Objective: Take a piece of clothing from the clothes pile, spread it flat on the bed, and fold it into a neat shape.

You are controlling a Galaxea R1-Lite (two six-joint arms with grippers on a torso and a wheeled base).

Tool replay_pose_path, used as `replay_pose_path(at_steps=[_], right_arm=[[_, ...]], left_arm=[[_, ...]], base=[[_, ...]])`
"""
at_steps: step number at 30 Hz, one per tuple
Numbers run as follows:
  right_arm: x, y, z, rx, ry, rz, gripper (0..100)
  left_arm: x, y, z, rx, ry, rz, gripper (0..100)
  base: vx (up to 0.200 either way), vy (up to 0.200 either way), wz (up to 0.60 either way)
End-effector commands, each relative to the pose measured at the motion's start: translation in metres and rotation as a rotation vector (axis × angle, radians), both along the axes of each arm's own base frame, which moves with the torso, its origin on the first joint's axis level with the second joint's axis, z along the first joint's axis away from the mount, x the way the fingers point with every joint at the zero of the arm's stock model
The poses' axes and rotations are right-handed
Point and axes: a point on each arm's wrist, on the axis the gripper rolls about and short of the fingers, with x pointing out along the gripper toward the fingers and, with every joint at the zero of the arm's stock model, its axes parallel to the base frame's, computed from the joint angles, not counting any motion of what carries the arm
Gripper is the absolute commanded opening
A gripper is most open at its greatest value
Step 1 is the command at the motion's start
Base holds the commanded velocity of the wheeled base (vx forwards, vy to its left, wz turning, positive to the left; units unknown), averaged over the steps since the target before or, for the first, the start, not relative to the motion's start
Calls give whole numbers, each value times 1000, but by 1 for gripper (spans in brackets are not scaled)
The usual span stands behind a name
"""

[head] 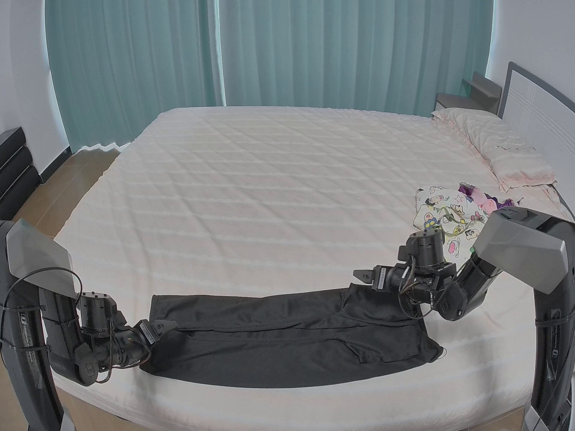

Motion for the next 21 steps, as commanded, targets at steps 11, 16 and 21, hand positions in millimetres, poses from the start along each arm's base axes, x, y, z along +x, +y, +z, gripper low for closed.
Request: replay_pose_path(at_steps=[11,16,21], right_arm=[[-36,-54,-7,174,98,-135,100],[-39,-46,-26,163,145,-110,100],[-38,-45,-37,165,145,-106,0]], left_arm=[[0,0,1,-5,-2,3,100],[1,0,1,-5,-5,3,100],[1,0,1,-2,-6,4,100]], base=[[0,0,0],[0,0,0],[0,0,0]])
